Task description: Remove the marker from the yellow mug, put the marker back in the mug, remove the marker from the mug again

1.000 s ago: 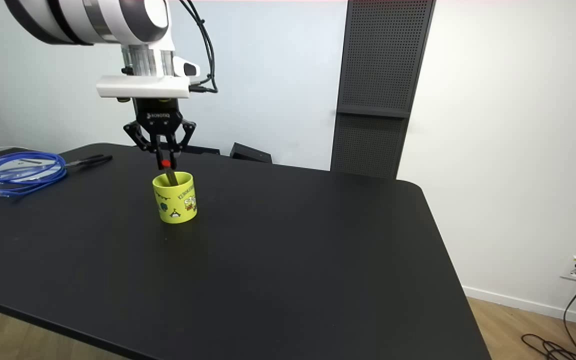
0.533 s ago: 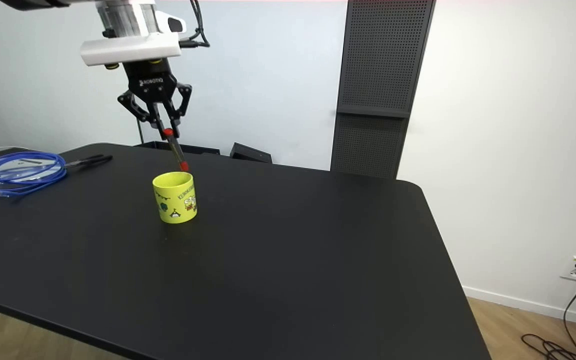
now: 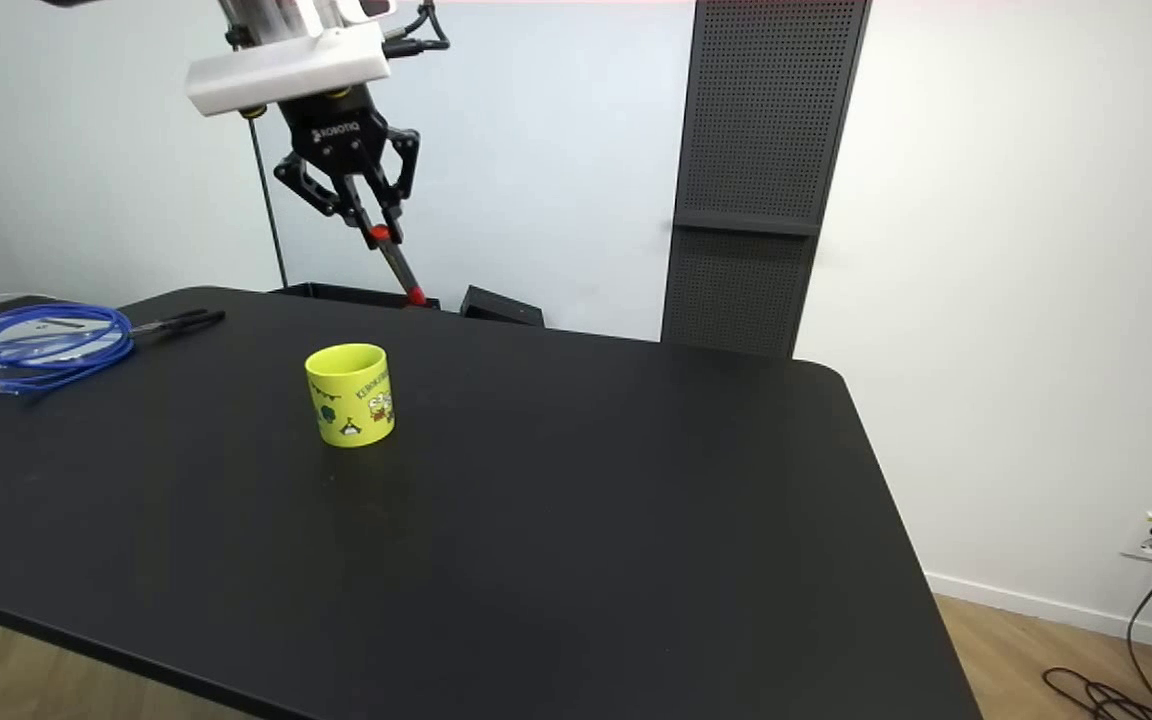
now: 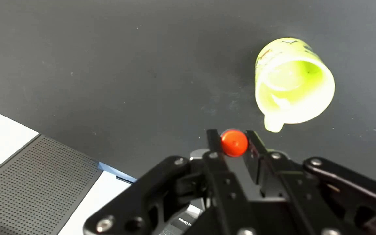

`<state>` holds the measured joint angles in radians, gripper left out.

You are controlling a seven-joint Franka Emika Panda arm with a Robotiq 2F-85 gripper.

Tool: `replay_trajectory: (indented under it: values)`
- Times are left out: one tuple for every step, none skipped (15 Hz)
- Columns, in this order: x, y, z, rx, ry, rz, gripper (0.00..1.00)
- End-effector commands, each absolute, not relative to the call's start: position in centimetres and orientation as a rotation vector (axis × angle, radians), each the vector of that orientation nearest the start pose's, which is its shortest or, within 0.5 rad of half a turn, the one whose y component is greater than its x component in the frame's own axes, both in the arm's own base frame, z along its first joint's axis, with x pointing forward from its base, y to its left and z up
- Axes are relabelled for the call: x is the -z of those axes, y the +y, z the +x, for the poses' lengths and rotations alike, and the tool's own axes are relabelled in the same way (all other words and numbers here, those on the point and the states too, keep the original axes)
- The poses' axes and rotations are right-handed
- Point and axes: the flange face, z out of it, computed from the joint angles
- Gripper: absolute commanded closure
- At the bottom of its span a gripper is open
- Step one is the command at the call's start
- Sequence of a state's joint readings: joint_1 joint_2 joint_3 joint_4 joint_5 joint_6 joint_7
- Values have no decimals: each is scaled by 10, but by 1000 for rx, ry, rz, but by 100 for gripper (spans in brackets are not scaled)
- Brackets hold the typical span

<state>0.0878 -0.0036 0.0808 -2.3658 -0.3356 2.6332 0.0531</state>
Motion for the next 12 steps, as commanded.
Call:
replay_trajectory:
  values:
    - [-341,65,516,520,-531,-3229,94]
    - [-335,57,519,525,-548,-3221,94]
    - [-327,50,521,537,-569,-3200,94]
    - [-320,45,524,549,-582,-3182,94]
    - [-311,40,526,558,-598,-3160,94]
    - [-302,38,528,558,-613,-3139,94]
    - [-293,36,529,551,-635,-3115,94]
    - [-284,36,531,534,-651,-3095,94]
    - [-276,36,532,512,-672,-3075,94]
    - [-269,36,532,492,-685,-3059,94]
    - [-264,35,533,472,-694,-3046,86]
    - [-260,34,533,454,-703,-3034,52]
